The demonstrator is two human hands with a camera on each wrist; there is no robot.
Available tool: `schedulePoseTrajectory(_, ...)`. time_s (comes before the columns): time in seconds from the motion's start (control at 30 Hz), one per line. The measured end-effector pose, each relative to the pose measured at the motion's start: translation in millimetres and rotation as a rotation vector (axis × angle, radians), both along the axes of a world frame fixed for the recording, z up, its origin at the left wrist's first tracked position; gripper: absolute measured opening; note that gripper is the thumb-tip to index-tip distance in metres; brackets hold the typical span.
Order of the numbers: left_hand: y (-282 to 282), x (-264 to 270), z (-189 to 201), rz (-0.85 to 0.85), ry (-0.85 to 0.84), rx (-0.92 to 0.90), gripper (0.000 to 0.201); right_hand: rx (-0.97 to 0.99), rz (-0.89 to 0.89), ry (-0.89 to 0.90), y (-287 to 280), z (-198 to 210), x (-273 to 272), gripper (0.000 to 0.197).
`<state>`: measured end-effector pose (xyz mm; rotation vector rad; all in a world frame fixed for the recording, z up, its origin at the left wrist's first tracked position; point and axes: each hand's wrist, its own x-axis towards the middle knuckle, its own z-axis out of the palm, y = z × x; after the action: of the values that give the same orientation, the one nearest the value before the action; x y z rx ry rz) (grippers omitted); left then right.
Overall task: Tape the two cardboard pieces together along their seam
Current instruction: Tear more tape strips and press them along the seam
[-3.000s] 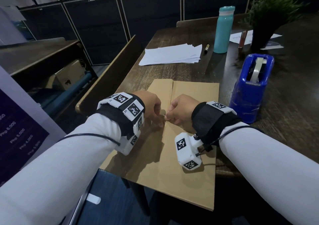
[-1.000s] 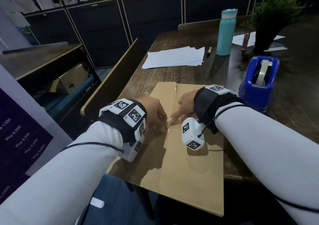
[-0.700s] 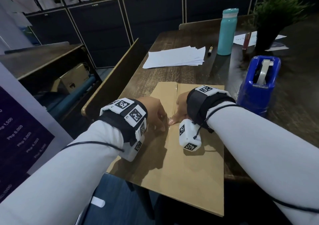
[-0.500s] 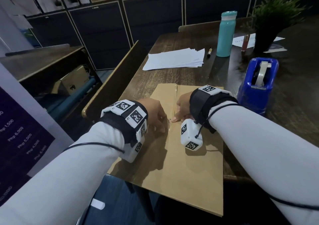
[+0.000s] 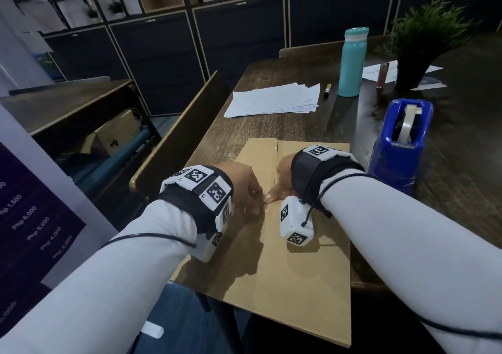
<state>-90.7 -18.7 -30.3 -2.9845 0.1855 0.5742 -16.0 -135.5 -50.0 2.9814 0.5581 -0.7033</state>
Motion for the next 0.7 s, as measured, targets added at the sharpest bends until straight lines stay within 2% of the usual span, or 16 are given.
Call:
schedulePoseTrajectory(0.07, 0.7, -1.1, 0.0, -0.003, -0.006, 0.003, 0.051, 0.052, -0.029, -0.001, -6.4, -0.5, 4.0, 0.086)
schedulePoseTrajectory(0.2, 4.9, -4.4, -1.6, 0.010, -0.043, -0.009, 0.058, 0.282, -0.116, 0.195, -23.0, 8.6, -11.2, 0.030)
schedulePoseTrajectory(0.23, 5.5, -4.0, -2.6, 0.010, -0.050, -0.007, 0.058, 0.336, -0.129, 0.213, -26.0, 7.3, -14.1, 0.024)
schedulePoseTrajectory(0.33, 6.3, -1.3, -3.6, 0.022, -0.045, 0.007, 0.056, 0.479, -0.114, 0.087, -36.0, 0.8, -19.3, 0.022)
schedulePoseTrajectory(0.43, 8.3, 2.4, 1.1, 0.051, -0.018, 0.029, 0.061, 0.600, -0.090, 0.080, -50.7, 2.5, -28.5, 0.019)
schedulePoseTrajectory(0.6, 11.5, 1.3, 12.4, 0.086, 0.006, 0.044, 0.052, 0.529, 0.035, -0.351, -79.8, 21.3, -32.8, 0.018)
schedulePoseTrajectory(0.7, 11.3, -0.7, 17.0, 0.086, -0.060, -0.015, 0.046, 0.564, 0.066, -0.443, -92.8, 26.0, -35.1, 0.015)
